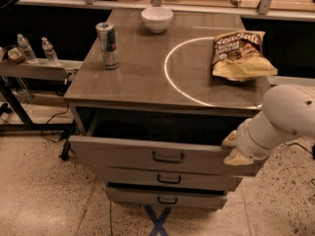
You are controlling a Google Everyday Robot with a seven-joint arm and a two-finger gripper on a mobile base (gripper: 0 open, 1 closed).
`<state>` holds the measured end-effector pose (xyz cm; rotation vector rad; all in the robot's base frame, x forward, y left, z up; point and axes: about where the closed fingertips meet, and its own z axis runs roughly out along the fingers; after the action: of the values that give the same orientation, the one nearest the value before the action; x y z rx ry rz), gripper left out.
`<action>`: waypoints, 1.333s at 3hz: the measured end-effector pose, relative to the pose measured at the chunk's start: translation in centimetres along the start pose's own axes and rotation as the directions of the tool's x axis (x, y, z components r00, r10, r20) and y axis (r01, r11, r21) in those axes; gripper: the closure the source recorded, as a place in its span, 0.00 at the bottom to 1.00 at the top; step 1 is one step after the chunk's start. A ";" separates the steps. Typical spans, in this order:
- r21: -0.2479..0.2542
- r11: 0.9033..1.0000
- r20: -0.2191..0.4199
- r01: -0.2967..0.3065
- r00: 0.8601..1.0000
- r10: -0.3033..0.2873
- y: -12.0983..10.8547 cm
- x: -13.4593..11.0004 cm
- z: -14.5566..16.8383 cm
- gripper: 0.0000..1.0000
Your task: Open top drawer
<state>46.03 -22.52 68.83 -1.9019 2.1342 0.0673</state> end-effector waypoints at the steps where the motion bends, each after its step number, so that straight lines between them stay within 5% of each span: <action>1: -0.010 0.999 -0.050 -0.040 0.998 0.039 2.2 1.1 -3.1 0.93; 2: -0.063 0.994 -0.111 -0.087 0.991 0.079 5.0 2.3 -5.0 0.90; 3: -0.067 0.993 -0.122 -0.096 0.989 0.088 5.8 1.6 -6.9 0.67; 4: -0.031 0.995 -0.096 -0.095 0.991 0.092 4.4 0.1 -8.0 0.64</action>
Offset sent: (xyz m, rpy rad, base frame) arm -0.1031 -0.0427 0.0492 -0.1400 0.1984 -0.1294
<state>40.30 -23.74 75.80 -1.8590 2.2991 0.0353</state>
